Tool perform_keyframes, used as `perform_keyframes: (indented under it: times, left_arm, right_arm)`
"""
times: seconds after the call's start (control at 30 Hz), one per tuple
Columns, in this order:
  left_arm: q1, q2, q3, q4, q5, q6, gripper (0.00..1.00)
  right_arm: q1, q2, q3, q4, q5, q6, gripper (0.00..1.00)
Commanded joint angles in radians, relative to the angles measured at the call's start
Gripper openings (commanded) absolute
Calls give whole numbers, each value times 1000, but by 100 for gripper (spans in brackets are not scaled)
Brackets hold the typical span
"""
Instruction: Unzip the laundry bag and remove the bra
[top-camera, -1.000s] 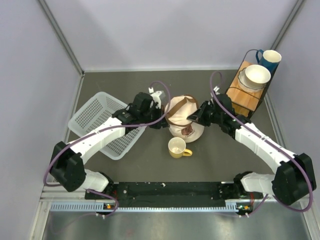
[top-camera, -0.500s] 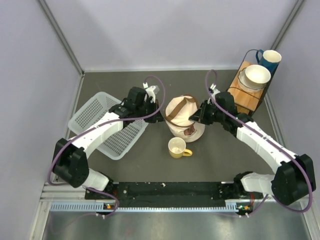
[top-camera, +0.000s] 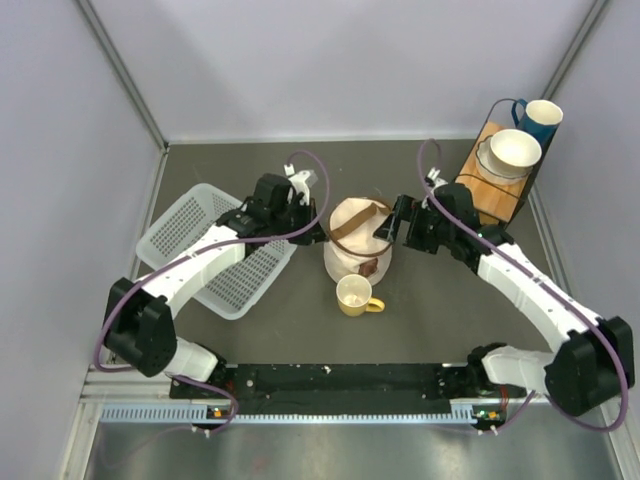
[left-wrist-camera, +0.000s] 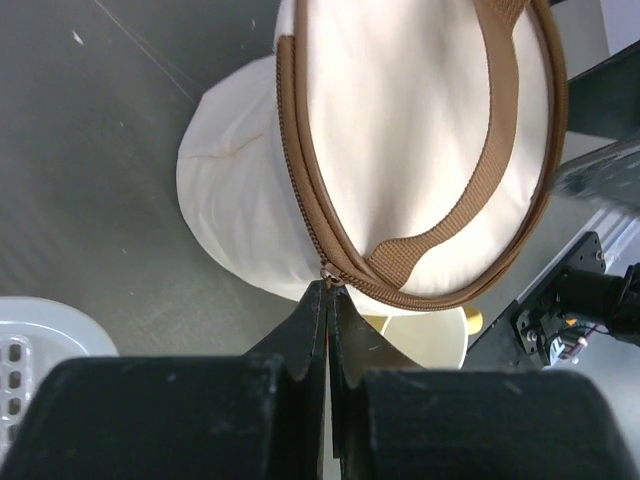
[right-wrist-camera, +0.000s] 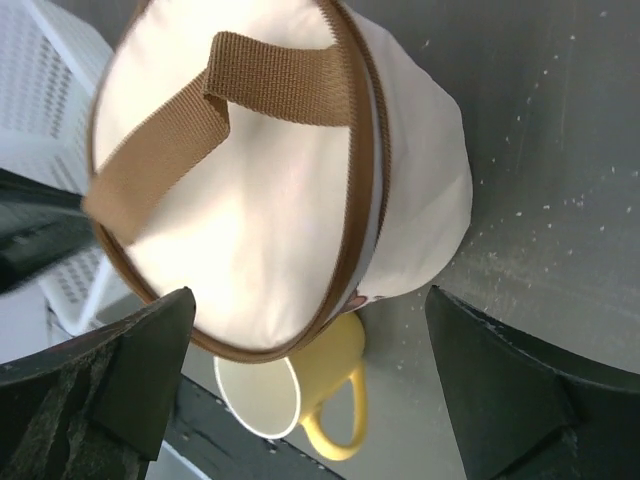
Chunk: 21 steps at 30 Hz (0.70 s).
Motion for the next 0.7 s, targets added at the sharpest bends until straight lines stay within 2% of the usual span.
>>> perform_keyframes:
  times: [0.0, 0.13, 0.37, 0.5, 0.53, 0.57, 0.63, 0.67]
  left_arm:
    - [-23, -51, -68, 49, 13, -42, 0]
    - [-52, -73, -102, 59, 13, -68, 0]
    - [-141, -60, -85, 74, 1, -119, 0]
    - [-204, -25, -56, 89, 12, -143, 0]
    - [-215, -16, -54, 109, 22, -157, 0]
    - [-218, -13, -53, 117, 33, -162, 0]
    - [-222, -13, -45, 118, 48, -163, 0]
    - [-222, -17, -45, 109, 49, -160, 0]
  right_arm:
    - [-5, -144, -52, -35, 90, 189, 99]
    - [14, -223, -161, 21, 61, 370, 99]
    - [126, -177, -210, 142, 78, 462, 99]
    - [144, -117, -193, 230, 89, 481, 95]
    - [146, -103, -190, 241, 93, 479, 92]
    - [146, -91, -186, 253, 113, 478, 83]
    - [146, -62, -172, 256, 137, 473, 73]
    - [144, -56, -167, 259, 156, 469, 56]
